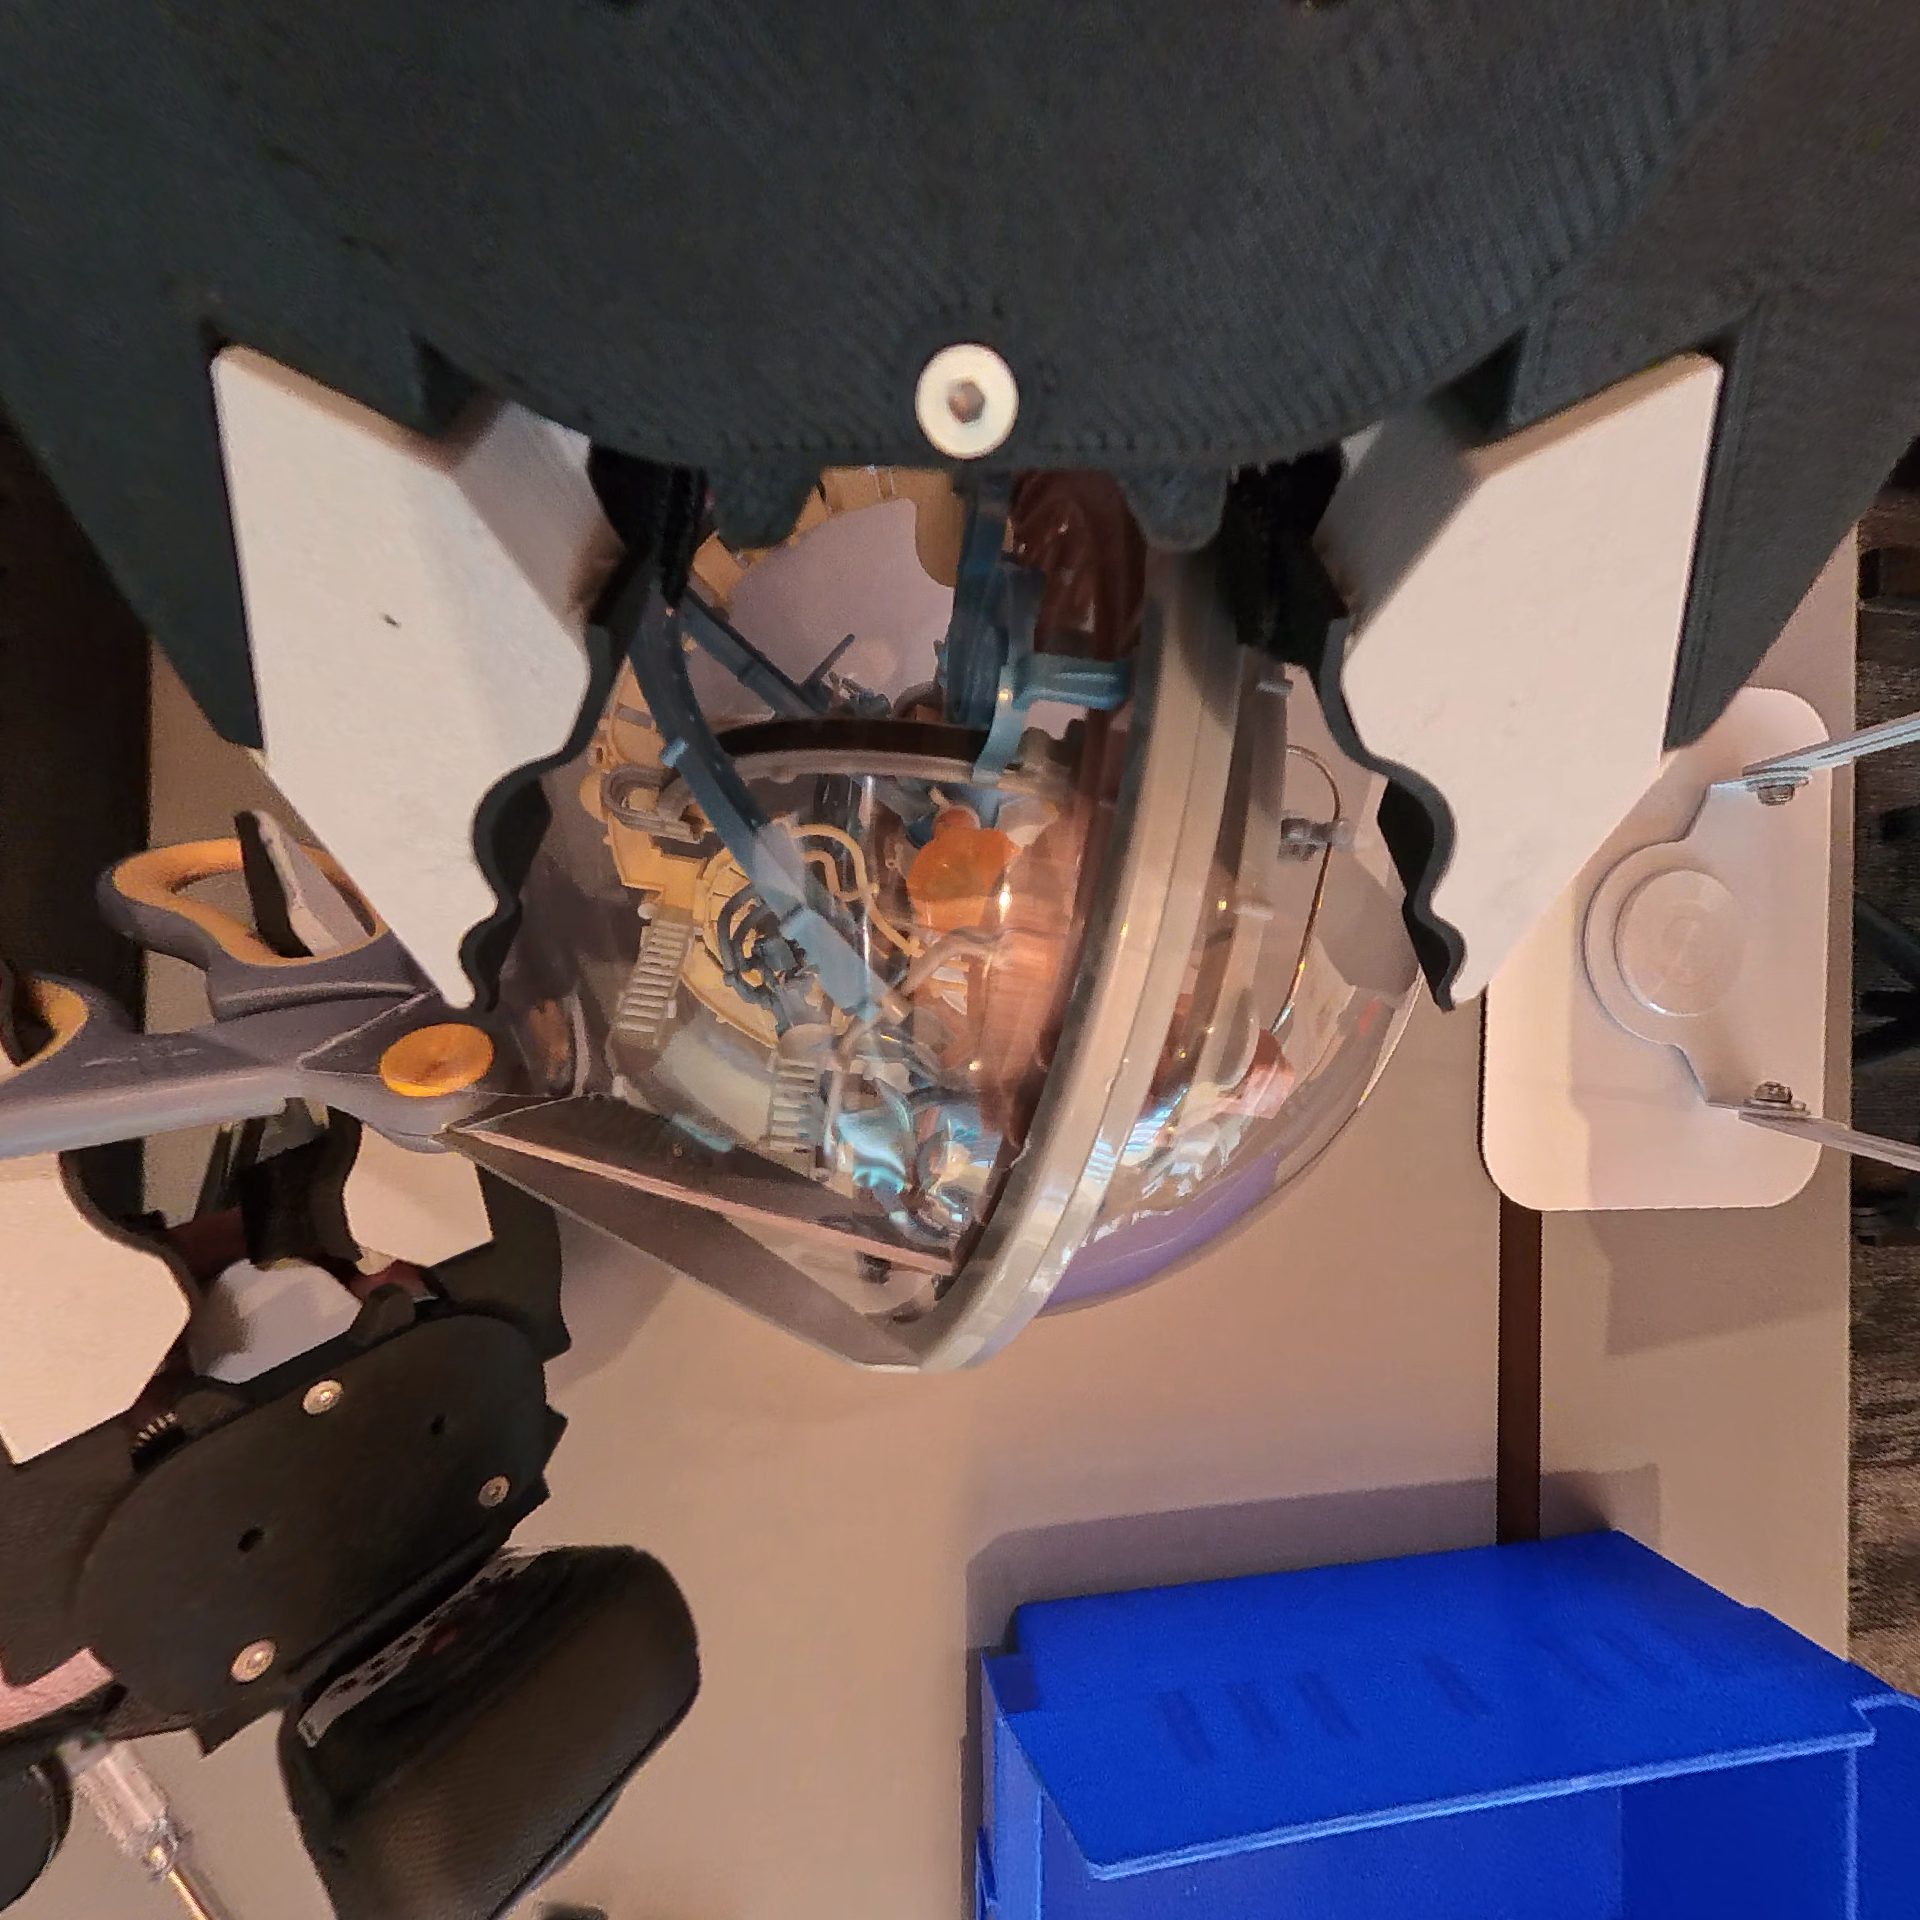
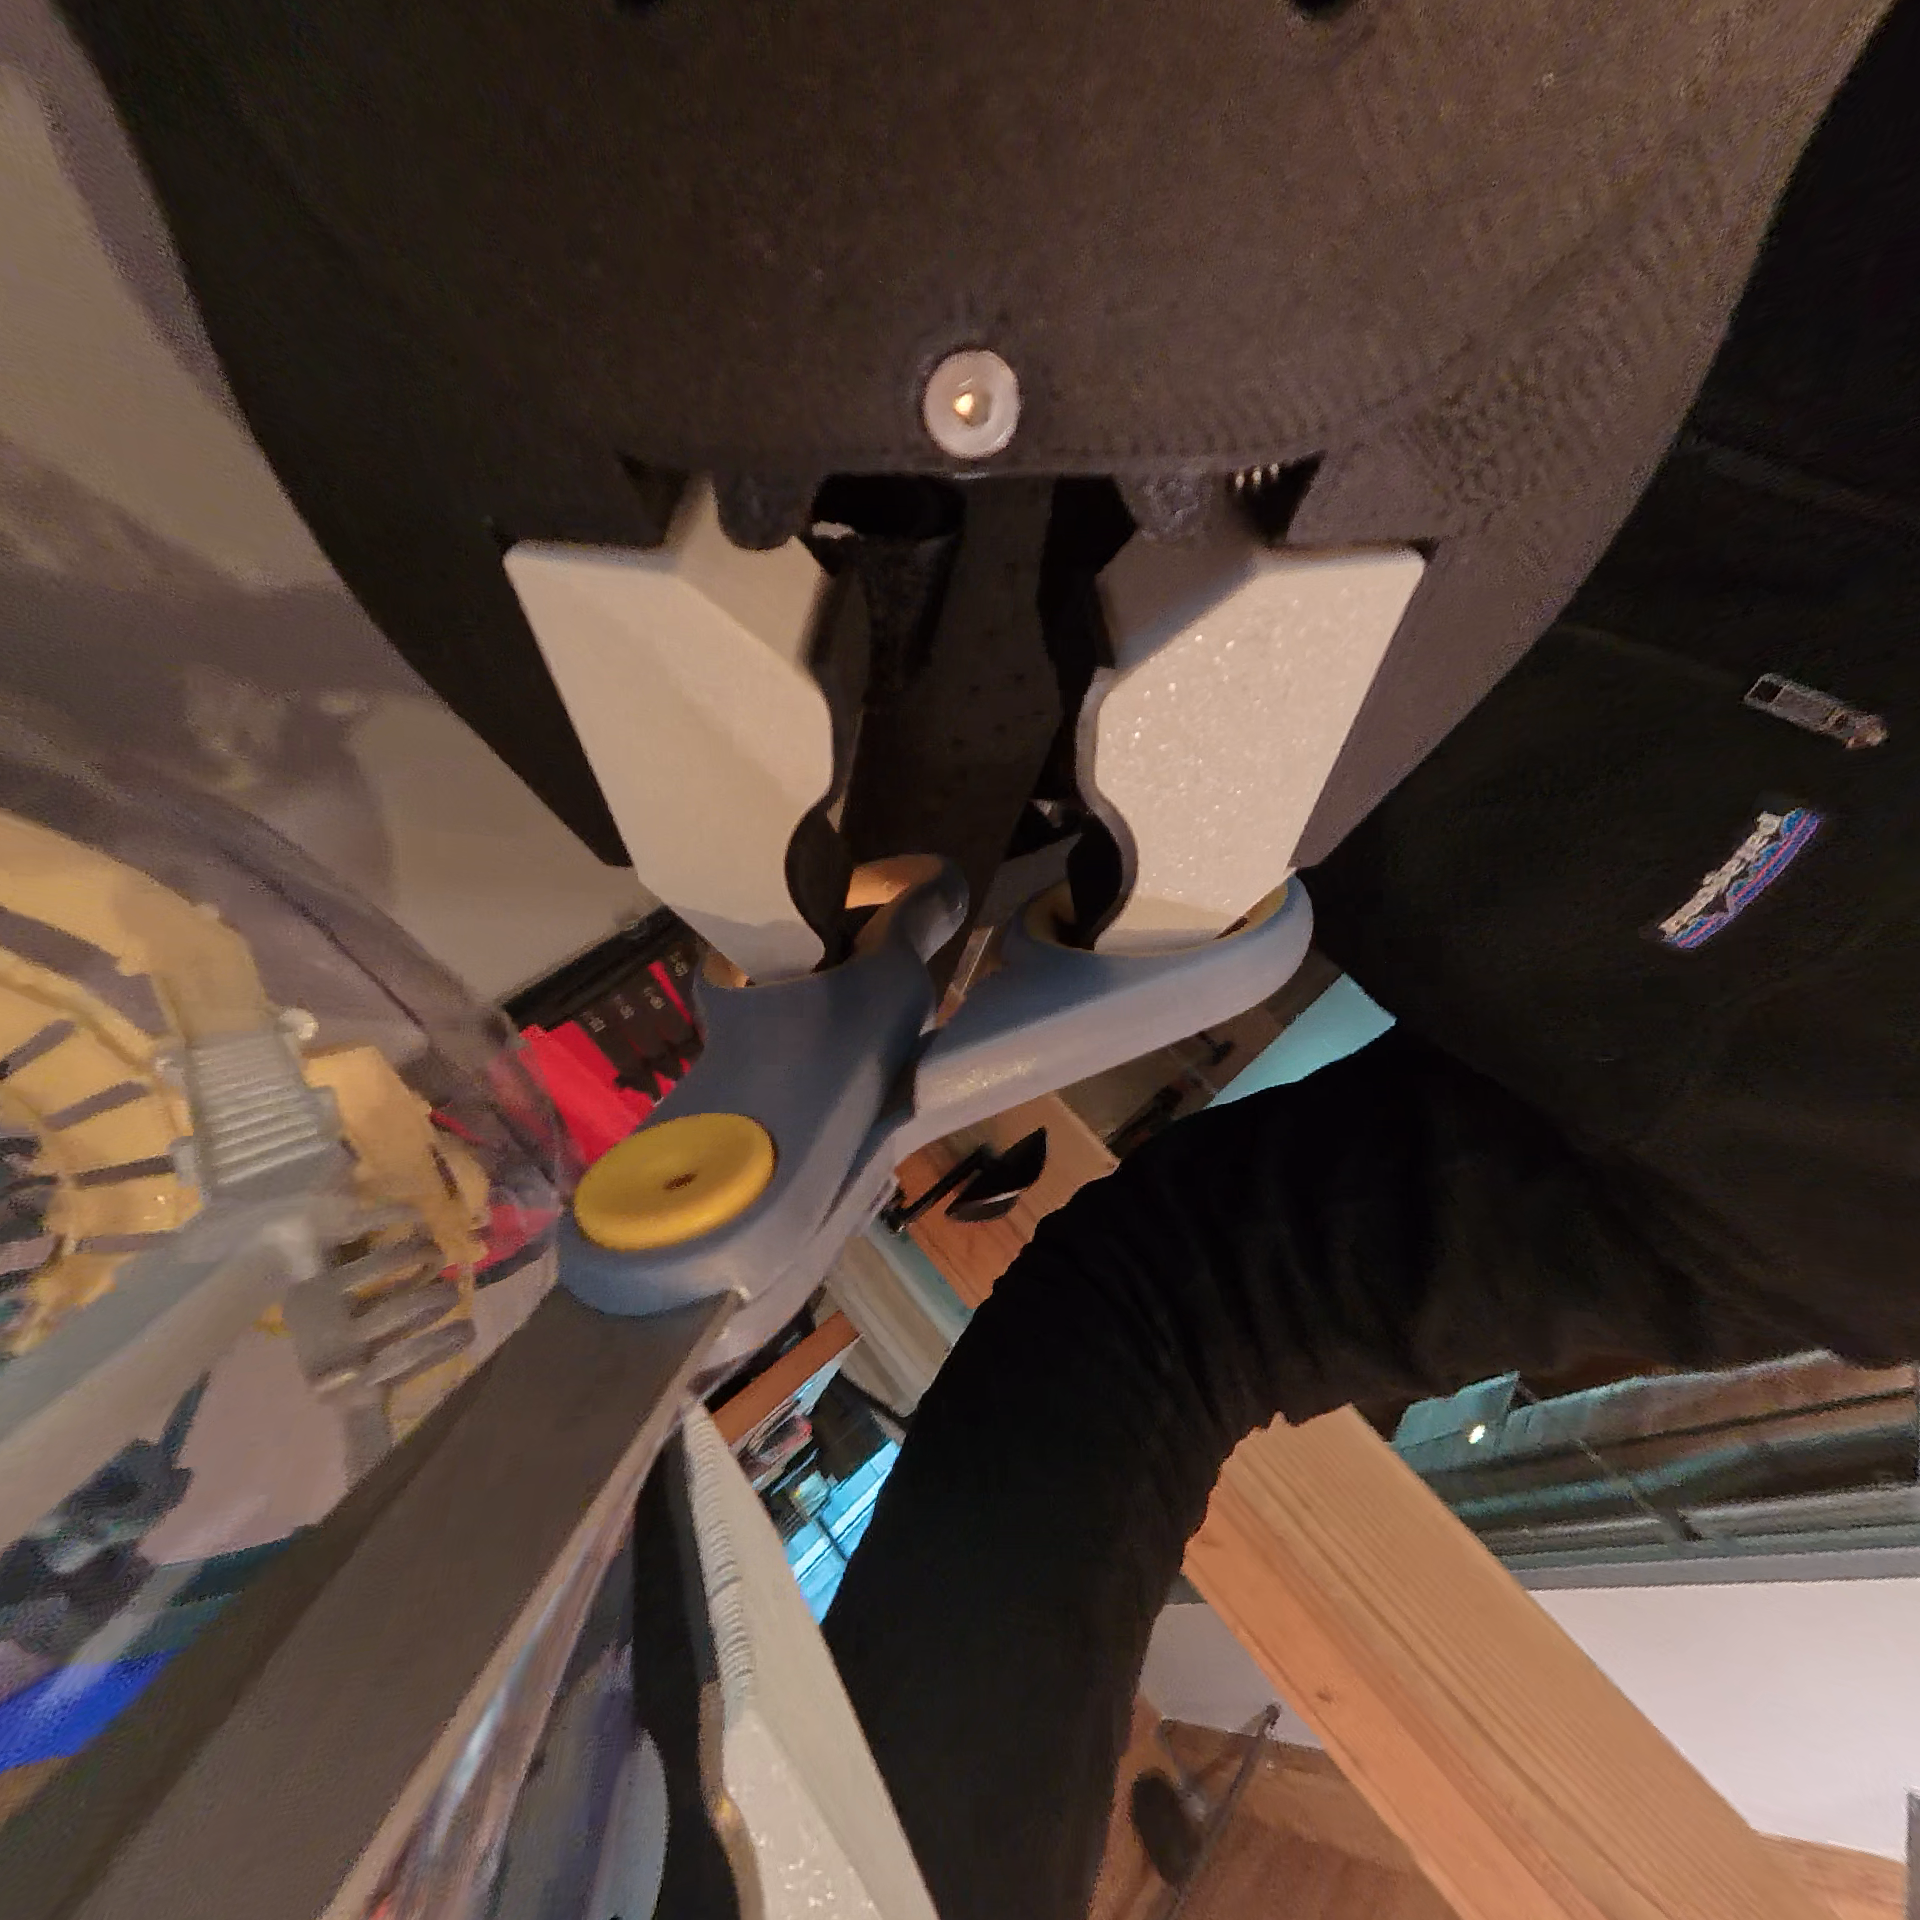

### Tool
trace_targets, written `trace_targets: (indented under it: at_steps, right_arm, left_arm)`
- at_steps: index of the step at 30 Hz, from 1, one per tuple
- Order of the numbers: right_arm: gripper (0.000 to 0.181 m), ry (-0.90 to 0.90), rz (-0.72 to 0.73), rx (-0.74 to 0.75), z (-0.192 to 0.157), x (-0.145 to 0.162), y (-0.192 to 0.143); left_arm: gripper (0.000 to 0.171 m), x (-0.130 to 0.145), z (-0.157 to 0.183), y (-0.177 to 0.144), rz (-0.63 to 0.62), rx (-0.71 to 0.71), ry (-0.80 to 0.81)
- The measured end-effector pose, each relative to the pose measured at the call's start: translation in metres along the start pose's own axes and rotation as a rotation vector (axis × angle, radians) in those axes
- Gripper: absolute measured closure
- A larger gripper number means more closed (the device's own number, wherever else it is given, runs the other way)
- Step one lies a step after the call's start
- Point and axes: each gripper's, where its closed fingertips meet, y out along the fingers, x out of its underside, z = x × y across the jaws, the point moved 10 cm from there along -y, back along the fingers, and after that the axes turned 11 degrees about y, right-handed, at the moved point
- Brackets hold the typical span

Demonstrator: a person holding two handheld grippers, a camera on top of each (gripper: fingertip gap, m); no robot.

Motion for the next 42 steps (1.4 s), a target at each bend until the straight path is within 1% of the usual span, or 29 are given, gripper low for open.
trace_targets:
  at_steps: [4, 6, 11, 15, 17, 23, 27, 30, 32, 35, 38, 40, 42]
  right_arm:
    - [0.145, -0.007, -0.068, 0.023, -0.003, 0.002, -0.009]
    - [0.145, -0.01, -0.08, 0.004, -0.006, 0.002, -0.013]
    - [0.144, 0.041, 0.062, -0.126, -0.004, 0.012, -0.006]
    - [0.144, 0.04, 0.043, -0.129, -0.007, 0.014, -0.008]
    - [0.144, 0.049, 0.061, -0.143, -0.006, 0.015, -0.009]
    - [0.144, 0.002, 0.042, -0.027, -0.006, 0.014, -0.007]
    - [0.143, -0.051, -0.016, 0.09, 0.006, 0.013, -0.006]
    - [0.142, -0.078, -0.06, 0.138, 0.011, 0.005, -0.008]
    - [0.141, -0.071, -0.05, 0.104, 0.008, 0.004, -0.008]
    - [0.143, -0.019, 0.022, 0.019, 0.007, 0.007, -0.012]
    - [0.144, 0.01, 0.036, -0.035, 0.001, 0.007, -0.012]
    - [0.144, 0.063, 0.061, -0.144, -0.001, 0.008, -0.015]
    - [0.145, 0.079, 0.079, -0.15, -0.001, 0.008, -0.02]
  left_arm:
    - [0.012, -0.007, 0.003, 0.003, -0.008, -0.005, 0.021]
    - [0.012, -0.008, 0.003, 0.005, -0.01, -0.008, 0.02]
    - [0.012, -0.009, 0.004, 0.006, -0.009, 0.003, 0.057]
    - [0.012, -0.014, 0.005, 0.008, -0.026, 0.008, 0.07]
    - [0.012, -0.015, 0.004, 0.009, -0.027, 0.014, 0.069]
    - [0.012, -0.015, 0.005, 0.009, -0.017, 0.014, 0.076]
    - [0.013, -0.017, 0.006, 0.009, -0.019, -0.001, 0.062]
    - [0.013, -0.013, 0.002, 0.008, -0.002, -0.001, 0.039]
    - [0.013, -0.012, 0.003, 0.007, -0.004, -0.009, 0.032]
    - [0.012, -0.011, 0.002, 0.005, -0.033, -0.021, 0.009]
    - [0.013, -0.01, 0.001, 0.004, -0.054, -0.011, 0.017]
    - [0.013, -0.011, 0.0, 0.004, -0.084, -0.008, 0.024]
    - [0.013, -0.012, -0.001, 0.004, -0.103, -0.002, 0.008]
